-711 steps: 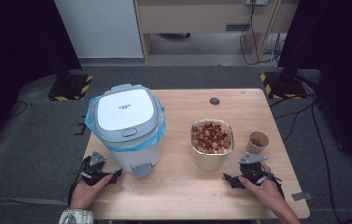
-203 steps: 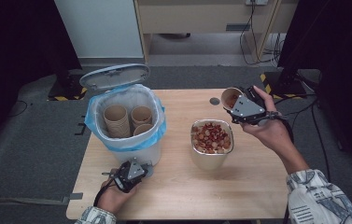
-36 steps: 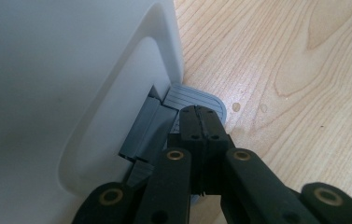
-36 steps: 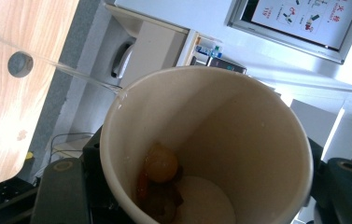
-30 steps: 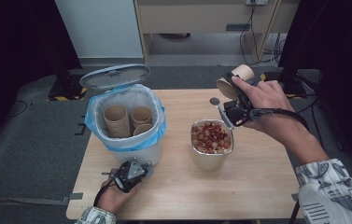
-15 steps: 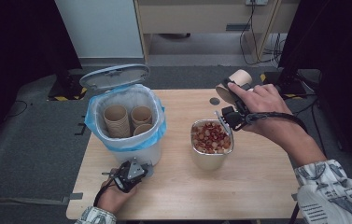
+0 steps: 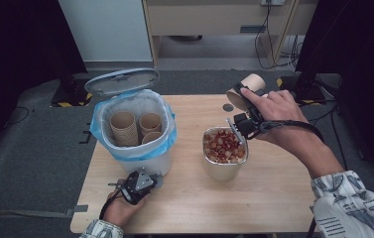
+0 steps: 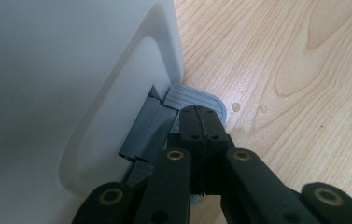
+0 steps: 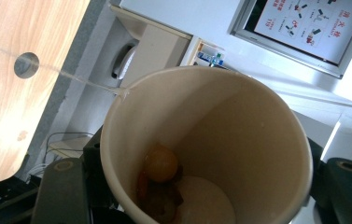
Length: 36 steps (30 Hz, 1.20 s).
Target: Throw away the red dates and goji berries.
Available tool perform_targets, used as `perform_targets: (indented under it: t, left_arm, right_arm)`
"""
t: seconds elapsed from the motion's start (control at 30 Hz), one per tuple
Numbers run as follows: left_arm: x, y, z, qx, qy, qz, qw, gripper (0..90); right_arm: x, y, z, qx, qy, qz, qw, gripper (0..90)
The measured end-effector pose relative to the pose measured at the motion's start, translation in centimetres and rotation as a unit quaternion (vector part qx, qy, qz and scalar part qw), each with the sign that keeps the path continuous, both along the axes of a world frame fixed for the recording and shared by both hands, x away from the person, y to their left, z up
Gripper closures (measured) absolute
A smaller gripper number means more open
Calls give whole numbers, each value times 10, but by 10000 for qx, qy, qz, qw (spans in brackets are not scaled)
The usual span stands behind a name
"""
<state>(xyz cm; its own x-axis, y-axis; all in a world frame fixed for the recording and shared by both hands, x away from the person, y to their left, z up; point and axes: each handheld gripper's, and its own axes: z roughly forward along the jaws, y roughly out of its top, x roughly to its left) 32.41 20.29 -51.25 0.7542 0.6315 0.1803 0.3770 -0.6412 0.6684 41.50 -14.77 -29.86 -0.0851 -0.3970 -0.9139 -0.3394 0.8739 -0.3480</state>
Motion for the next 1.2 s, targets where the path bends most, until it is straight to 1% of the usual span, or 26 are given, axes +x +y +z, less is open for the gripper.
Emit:
perform_targets:
  t: [0.1, 0.33, 0.37, 0.47, 0.57, 0.67, 0.7, 0.77, 0.83, 1.0, 1.17, 1.2]
  left_arm:
    - [0, 0, 0, -2, -1, 5, 10000, 897]
    - [0, 0, 0, 0, -3, 0, 10000, 897]
    - [0, 0, 0, 0, -1, -1, 10000, 897]
    - [0, 0, 0, -3, -1, -2, 10000, 897]
    - [0, 0, 0, 1, 0, 0, 10000, 897]
    - [0, 0, 0, -2, -1, 2, 10000, 897]
    - [0, 0, 0, 0, -3, -2, 10000, 897]
    - [0, 0, 0, -2, -2, -2, 10000, 897]
    - [0, 0, 0, 1, -3, -3, 10000, 897]
    - [0, 0, 0, 0, -8, -6, 10000, 897]
    - [0, 0, 0, -4, -4, -6, 10000, 897]
    - [0, 0, 0, -3, -8, -6, 10000, 897]
  right_arm:
    - [0, 0, 0, -86, -57, 14, 9999, 320]
    - [0, 1, -2, -124, -85, 18, 9999, 320]
    - [-1, 3, -2, -174, -102, 53, 9998, 320]
    - [-1, 3, -3, -146, -103, 41, 9998, 320]
    - [-1, 4, -5, -224, -136, 47, 9996, 320]
    - [-1, 4, -6, -212, -131, 60, 9997, 320]
    - [-1, 5, -7, -278, -163, 67, 9995, 320]
    - [-1, 5, -7, -300, -169, 84, 9994, 320]
    - [-2, 5, -8, -250, -175, 67, 9995, 320]
    - [-2, 5, -9, -267, -195, 103, 9994, 320]
    - [-3, 6, -11, -198, -176, 92, 9996, 320]
    - [-2, 6, -11, -229, -174, 116, 9995, 320]
